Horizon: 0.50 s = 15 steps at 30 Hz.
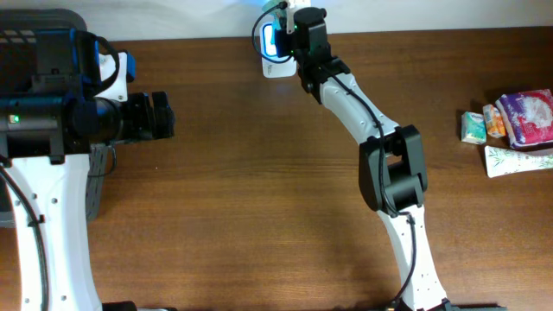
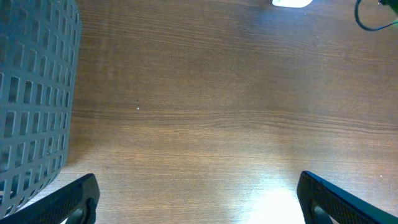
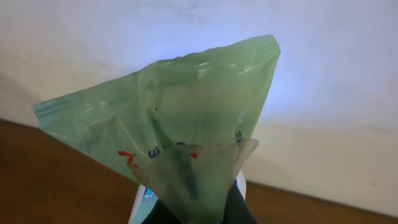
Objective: Scan the item barcode
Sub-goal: 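Carry the wipes pack right and drop it on the pile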
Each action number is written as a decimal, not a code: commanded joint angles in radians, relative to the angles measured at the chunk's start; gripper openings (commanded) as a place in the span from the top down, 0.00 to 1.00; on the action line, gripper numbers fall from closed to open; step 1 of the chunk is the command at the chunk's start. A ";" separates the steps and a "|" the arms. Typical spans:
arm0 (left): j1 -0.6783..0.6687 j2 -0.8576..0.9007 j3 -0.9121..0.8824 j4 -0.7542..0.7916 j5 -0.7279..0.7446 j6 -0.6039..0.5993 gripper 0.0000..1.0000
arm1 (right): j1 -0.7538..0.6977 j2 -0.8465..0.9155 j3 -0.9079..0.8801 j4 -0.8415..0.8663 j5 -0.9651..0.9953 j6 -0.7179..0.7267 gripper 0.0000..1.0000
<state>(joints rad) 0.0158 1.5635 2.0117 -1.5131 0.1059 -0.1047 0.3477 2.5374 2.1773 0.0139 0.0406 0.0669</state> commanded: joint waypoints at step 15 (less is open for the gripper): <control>-0.001 -0.003 0.002 0.002 0.010 0.012 0.01 | -0.639 -0.255 -0.025 -1.076 0.382 0.145 0.96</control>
<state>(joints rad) 0.0158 1.5635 2.0117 -1.5120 0.1059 -0.1047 -0.1997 2.2803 2.1723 -1.0164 0.3634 0.2028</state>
